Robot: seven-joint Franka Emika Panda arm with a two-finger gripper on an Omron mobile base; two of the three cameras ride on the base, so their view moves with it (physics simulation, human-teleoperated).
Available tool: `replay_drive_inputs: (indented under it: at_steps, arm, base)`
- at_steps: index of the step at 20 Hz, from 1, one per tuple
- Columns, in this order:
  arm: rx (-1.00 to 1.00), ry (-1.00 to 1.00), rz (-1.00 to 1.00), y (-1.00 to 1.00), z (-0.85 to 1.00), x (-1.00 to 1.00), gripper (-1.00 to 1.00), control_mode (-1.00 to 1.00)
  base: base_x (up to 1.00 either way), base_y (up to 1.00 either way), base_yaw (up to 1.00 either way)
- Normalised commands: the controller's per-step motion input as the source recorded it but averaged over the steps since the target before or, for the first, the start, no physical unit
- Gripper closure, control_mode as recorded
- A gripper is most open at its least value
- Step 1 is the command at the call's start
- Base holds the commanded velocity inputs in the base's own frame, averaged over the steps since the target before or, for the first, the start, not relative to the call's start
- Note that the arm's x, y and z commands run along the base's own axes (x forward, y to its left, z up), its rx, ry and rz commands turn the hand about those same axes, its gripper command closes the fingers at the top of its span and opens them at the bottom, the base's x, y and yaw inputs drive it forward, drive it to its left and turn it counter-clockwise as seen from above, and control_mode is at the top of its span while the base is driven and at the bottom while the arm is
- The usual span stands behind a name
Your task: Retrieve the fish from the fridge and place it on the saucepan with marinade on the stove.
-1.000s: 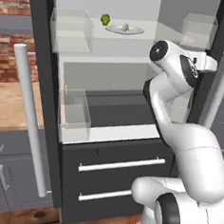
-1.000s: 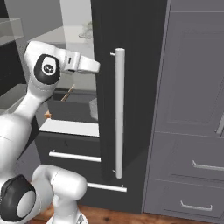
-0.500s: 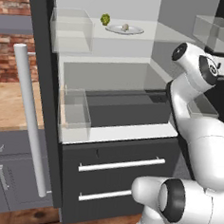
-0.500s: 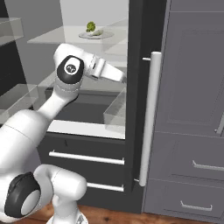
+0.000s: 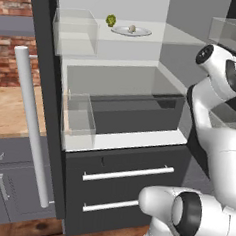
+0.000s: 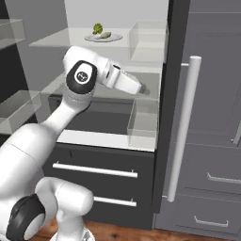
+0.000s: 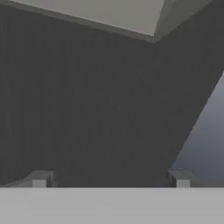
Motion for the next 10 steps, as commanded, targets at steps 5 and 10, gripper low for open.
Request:
replay_drive_inputs:
  at_steps: [5, 10]
  arm:
    - [-0.01, -0.12, 0.32, 1.00, 0.00, -0.59, -1.00, -1.00]
    - [0.00, 0.01, 0.49, 1.00, 0.00, -0.25, -1.00, -1.00]
  base:
    - [0.00, 0.00, 0.00]
    - [0.00, 0.00, 0.00]
